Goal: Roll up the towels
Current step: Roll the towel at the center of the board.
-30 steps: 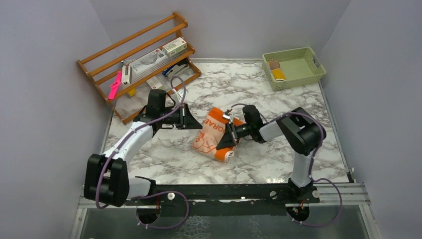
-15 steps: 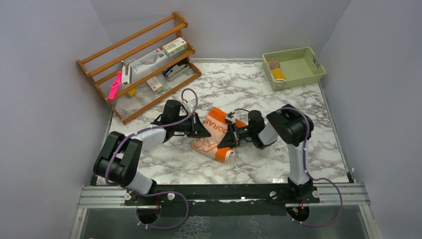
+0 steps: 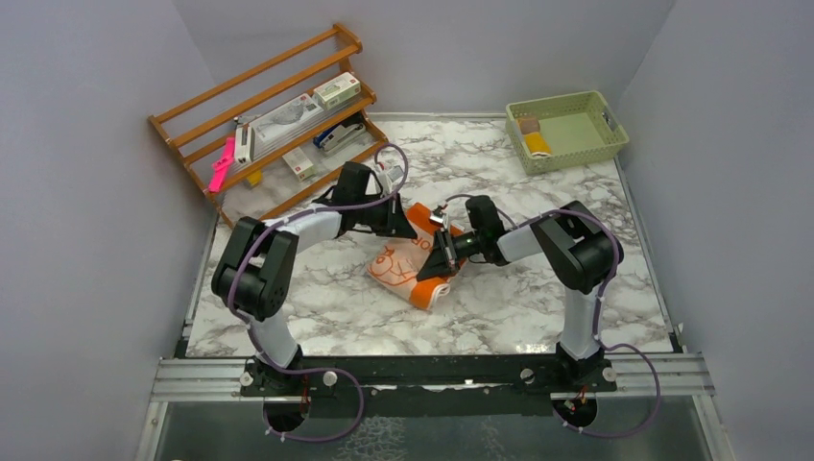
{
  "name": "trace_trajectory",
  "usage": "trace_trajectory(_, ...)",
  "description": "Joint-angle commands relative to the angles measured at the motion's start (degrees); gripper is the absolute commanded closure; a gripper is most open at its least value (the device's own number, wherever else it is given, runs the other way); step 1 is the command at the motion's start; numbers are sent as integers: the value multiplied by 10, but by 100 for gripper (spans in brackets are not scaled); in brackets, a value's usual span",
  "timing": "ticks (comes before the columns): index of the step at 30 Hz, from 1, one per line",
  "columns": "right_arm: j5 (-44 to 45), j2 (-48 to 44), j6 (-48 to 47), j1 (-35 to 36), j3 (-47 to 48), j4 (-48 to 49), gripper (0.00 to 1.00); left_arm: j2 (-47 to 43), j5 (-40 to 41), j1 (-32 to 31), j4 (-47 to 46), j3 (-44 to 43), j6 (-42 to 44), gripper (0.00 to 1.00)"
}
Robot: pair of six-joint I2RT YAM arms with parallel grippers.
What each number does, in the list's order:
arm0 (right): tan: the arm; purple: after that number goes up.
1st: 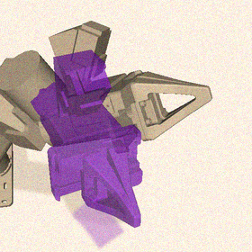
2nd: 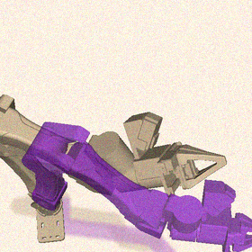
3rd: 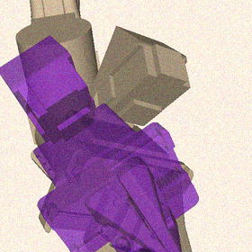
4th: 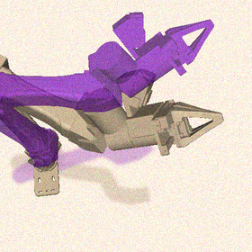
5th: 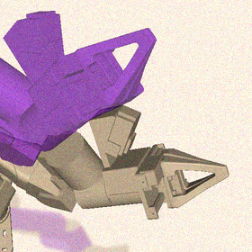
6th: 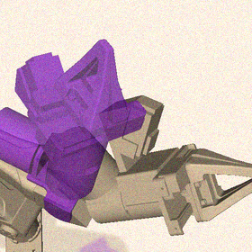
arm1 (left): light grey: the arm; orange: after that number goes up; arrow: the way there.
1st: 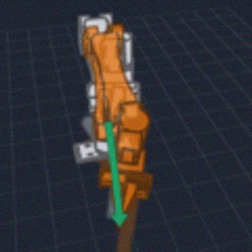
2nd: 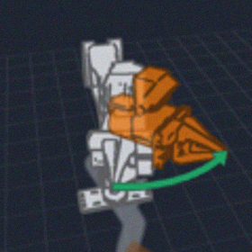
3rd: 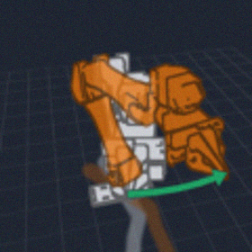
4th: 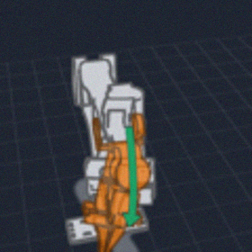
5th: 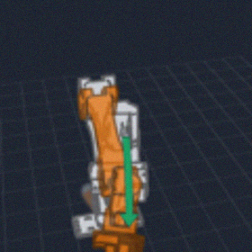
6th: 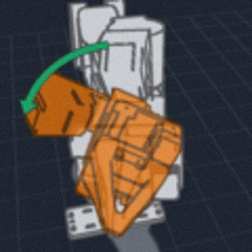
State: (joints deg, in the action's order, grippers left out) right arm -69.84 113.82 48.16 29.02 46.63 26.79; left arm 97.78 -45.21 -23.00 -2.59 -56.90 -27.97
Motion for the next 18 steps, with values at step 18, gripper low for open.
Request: trace_trajectory(18,20,-21,-105,-2,21,-124,99,128,140,-43,427,-133,267,100)
